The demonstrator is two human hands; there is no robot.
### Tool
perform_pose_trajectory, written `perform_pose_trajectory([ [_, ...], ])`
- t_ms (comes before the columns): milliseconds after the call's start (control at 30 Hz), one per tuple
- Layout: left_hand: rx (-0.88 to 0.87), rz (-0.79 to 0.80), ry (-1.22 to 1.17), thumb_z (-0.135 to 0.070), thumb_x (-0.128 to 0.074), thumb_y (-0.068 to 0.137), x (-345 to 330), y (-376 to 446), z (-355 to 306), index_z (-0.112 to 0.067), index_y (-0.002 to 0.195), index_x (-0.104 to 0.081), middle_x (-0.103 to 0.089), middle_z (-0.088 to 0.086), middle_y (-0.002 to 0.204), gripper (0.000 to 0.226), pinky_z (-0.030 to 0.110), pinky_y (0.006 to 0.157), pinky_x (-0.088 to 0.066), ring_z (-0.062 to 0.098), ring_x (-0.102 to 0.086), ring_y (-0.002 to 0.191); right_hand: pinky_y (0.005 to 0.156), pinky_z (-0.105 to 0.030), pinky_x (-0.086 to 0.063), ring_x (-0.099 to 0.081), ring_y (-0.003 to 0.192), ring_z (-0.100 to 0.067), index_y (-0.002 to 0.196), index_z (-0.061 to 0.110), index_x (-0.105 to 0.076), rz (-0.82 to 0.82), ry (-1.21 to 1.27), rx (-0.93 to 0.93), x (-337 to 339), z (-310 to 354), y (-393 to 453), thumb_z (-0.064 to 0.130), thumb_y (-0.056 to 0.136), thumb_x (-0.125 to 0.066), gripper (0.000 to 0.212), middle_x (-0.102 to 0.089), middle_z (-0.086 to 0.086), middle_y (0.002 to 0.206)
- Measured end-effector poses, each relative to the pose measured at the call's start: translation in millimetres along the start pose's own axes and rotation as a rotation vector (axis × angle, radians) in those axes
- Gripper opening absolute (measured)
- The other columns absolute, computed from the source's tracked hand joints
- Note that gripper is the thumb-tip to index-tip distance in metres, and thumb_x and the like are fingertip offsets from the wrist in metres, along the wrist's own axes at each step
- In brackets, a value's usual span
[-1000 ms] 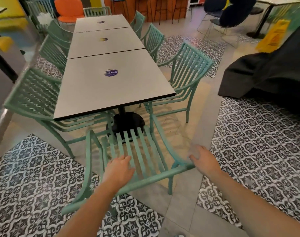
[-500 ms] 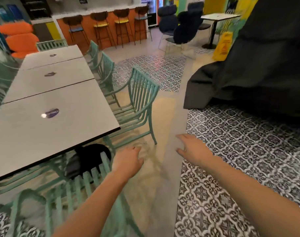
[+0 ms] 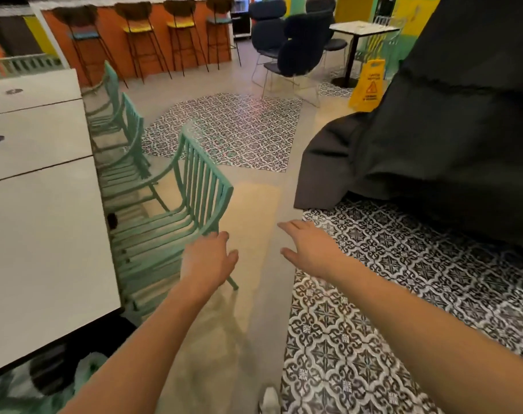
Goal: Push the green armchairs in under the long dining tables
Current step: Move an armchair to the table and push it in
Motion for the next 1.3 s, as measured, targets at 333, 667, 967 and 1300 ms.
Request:
perform_pose_trajectory([
  [333, 0.102, -0.003, 0.043, -0.043, -0.044, 0.094, 22, 216, -1, -0.017, 0.122, -0.056, -0.062, 0.006, 0.117, 0.039, 0.040, 0.083, -0.047, 0.028, -0.059, 0.107, 0.109, -0.035, -0.032, -0.032, 0.137, -0.023, 0.148, 0.020, -0.030, 0.033, -0.054, 0.134, 30, -80, 210, 0.038, 0.095, -0.051, 0.060, -0.037, -0.002, 0.150],
  [667, 0.530, 0.139, -0.058, -0.043, -0.042, 0.096, -38, 392, 49, -0.015, 0.135, -0.043, -0.055, 0.010, 0.129, 0.048, 0.039, 0.085, -0.047, 0.030, -0.056, 0.112, 0.114, -0.035, -0.026, -0.025, 0.142, -0.021, 0.150, 0.025, -0.025, 0.160, -0.083, 0.507, -2, -116, 446, 0.038, 0.096, -0.051, 0.061, -0.032, 0.001, 0.153],
  [967, 0.878, 0.203, -0.220, -0.055, -0.045, 0.091, -83, 445, 123, -0.018, 0.135, -0.044, -0.055, 0.007, 0.130, 0.057, 0.040, 0.086, -0.046, 0.030, -0.057, 0.114, 0.113, -0.032, -0.022, -0.030, 0.138, -0.024, 0.146, 0.019, -0.033, 0.254, -0.163, 0.982, -51, -16, 575, 0.030, 0.092, -0.054, 0.059, -0.038, -0.003, 0.149],
  [1300, 1.064, 0.326, -0.557, -0.048, -0.049, 0.093, -142, 485, 163, -0.019, 0.123, -0.053, -0.062, 0.009, 0.121, 0.042, 0.037, 0.085, -0.046, 0.031, -0.059, 0.110, 0.115, -0.036, -0.021, -0.019, 0.145, -0.023, 0.150, 0.027, -0.028, 0.457, -0.266, 1.260, -130, 50, 694, 0.051, 0.091, -0.054, 0.069, -0.032, -0.002, 0.152],
])
Point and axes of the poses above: each hand's wrist, its own y-axis towards the middle knuckle, its own x-axis out of the back of the hand, z = x × y, the point moved 10 cm from there along y, towards the middle knuckle
